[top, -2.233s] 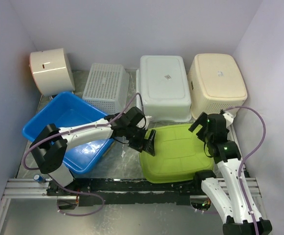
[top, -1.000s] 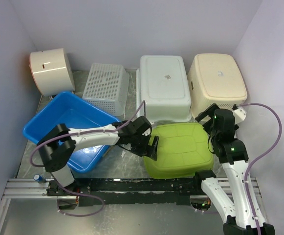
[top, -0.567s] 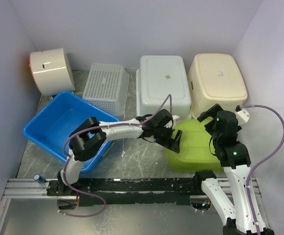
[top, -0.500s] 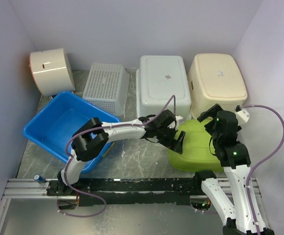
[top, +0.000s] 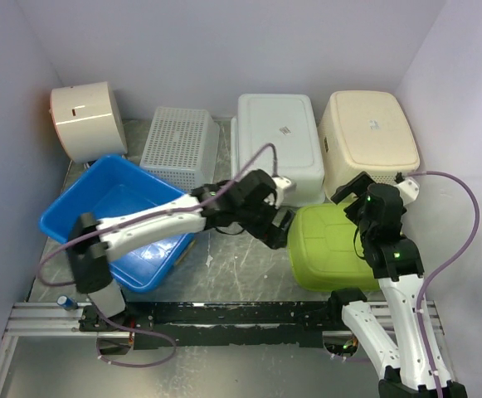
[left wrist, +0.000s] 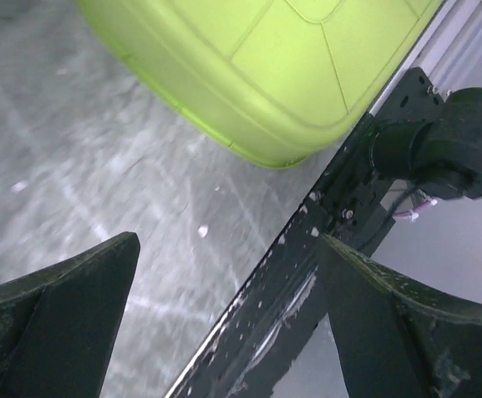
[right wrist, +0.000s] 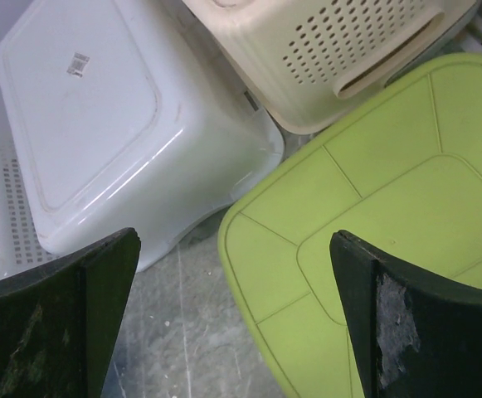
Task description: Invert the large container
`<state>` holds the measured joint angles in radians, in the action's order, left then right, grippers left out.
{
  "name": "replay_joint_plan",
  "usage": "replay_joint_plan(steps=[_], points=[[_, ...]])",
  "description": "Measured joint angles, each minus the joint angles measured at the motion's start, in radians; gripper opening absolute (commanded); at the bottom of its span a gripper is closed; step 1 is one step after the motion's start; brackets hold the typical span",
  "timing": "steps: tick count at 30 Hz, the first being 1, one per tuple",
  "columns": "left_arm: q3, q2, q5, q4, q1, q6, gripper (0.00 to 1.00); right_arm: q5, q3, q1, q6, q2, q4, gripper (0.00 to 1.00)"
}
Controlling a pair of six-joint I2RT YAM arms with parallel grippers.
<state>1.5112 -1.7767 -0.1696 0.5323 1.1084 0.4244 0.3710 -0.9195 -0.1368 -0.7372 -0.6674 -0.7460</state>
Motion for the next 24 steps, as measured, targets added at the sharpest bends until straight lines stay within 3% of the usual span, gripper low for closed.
replay_joint_plan(steps=[4, 6, 12, 16, 19, 24], points=[[-0.021, 0.193, 0.124, 0.134, -0.045, 0.009, 1.00, -0.013, -0.007, 0.000, 0.019, -0.003, 0.040, 1.00], [-0.045, 0.265, 0.166, 0.190, -0.122, 0.035, 1.00, -0.024, -0.008, 0.000, 0.023, -0.002, 0.066, 1.00], [-0.165, 0.381, 0.254, 0.239, -0.571, 0.133, 1.00, -0.079, 0.005, 0.000, 0.023, -0.005, 0.130, 1.00], [-0.206, 0.379, 0.257, 0.220, -0.814, 0.157, 1.00, -0.115, 0.017, 0.000, 0.023, -0.023, 0.144, 1.00], [-0.208, 0.336, 0.254, 0.183, -0.920, 0.161, 0.90, -0.133, 0.020, 0.000, 0.024, -0.036, 0.146, 1.00], [-0.208, 0.233, 0.253, 0.127, -0.963, 0.164, 0.83, -0.147, 0.032, 0.000, 0.025, -0.035, 0.151, 1.00]])
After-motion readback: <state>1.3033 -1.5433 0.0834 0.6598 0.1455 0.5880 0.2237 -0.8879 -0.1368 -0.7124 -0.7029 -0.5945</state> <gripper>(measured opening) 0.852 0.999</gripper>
